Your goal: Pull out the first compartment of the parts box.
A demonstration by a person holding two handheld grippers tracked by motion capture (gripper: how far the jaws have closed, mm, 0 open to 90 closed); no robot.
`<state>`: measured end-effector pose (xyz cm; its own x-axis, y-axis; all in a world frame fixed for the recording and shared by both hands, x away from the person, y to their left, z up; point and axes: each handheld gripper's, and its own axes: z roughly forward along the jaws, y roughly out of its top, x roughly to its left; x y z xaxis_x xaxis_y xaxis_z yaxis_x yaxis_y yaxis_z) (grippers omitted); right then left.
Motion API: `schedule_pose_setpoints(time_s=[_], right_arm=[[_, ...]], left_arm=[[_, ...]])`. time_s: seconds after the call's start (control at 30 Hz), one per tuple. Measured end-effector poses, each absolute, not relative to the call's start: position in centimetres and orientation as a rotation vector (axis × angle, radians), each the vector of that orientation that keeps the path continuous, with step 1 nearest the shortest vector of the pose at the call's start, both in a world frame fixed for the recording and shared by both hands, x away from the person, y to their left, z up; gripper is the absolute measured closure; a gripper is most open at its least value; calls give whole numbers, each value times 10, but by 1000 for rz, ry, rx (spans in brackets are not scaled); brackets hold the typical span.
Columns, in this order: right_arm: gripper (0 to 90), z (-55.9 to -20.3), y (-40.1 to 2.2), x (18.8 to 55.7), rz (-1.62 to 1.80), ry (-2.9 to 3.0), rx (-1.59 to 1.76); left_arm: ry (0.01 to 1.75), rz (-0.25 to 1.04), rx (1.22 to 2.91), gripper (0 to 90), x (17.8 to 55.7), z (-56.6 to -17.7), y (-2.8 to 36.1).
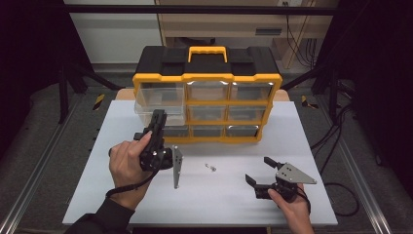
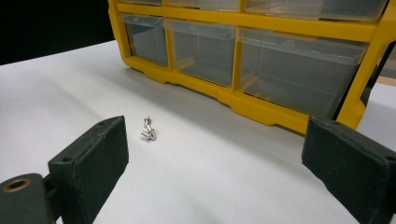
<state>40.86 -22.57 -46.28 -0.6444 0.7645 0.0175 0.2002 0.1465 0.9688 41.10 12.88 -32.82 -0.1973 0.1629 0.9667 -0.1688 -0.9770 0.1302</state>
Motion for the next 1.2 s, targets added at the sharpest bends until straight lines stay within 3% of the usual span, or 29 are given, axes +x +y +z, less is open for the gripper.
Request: schedule_pose_setpoints(time_s=[0.93,1.2], right_arm=[[74,-463,-225,409,1519,1943,921],[74,-463,-226,409,1519,1940,923]], left_arm=[[7,2263,1824,764,410,-330,133],[54,2237,1774,587,408,-331,133]])
